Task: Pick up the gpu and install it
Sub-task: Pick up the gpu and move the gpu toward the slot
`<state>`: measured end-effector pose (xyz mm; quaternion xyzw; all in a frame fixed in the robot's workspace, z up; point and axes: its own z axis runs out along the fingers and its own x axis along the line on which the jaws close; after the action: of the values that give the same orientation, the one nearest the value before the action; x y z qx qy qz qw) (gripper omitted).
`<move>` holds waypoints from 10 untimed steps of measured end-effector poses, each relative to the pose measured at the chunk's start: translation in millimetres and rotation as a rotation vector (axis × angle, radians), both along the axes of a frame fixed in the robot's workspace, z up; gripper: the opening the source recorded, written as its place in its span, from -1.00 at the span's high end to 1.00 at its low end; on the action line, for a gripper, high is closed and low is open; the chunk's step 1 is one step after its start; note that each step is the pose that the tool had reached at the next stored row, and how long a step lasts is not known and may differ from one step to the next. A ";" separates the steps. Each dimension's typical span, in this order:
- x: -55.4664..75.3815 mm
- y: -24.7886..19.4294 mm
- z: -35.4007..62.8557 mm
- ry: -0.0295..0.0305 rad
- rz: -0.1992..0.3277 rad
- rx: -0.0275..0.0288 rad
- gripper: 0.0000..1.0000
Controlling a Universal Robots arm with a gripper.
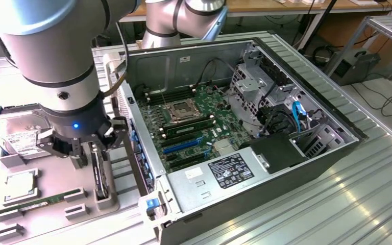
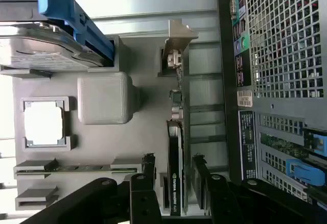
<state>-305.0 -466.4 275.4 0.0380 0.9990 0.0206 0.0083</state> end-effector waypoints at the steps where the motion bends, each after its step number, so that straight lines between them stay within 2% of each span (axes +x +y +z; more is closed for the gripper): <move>1: 5.7 7.2 -14.9 0.0098 0.000 -0.0004 0.15; 2: 5.7 12.9 -28.8 0.0098 0.000 -0.0004 0.15; 3: 5.6 13.7 -34.6 0.0099 0.000 -0.0005 0.15; 4: 5.6 13.7 -34.6 0.0099 0.000 -0.0004 0.47; 10: 5.7 13.7 -34.4 0.0095 0.000 -0.0001 0.47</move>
<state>-299.3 -452.7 241.0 0.0380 0.9991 0.0203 0.0035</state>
